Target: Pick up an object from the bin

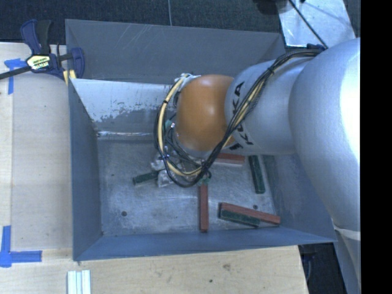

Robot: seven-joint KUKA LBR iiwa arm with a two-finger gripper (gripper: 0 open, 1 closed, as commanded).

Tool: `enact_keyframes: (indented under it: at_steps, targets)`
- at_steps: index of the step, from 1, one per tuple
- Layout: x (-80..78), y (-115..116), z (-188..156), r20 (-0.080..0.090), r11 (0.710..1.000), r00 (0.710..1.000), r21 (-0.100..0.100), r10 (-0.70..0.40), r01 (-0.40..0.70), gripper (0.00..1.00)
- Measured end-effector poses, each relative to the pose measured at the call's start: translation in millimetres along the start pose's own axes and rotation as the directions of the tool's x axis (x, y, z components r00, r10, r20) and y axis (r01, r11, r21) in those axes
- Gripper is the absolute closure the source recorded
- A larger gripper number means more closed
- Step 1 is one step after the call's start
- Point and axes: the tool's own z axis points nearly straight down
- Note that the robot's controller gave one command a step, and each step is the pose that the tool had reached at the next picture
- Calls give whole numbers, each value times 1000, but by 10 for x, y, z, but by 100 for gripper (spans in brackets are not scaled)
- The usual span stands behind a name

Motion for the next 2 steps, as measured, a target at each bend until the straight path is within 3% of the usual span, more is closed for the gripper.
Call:
enact_keyframes:
  at_steps: [1,2]
  targets:
    - [524,82,-495,-29,916,916,-10,-400,400,100]
    - [524,82,-494,-29,917,916,-10,-399,399,100]
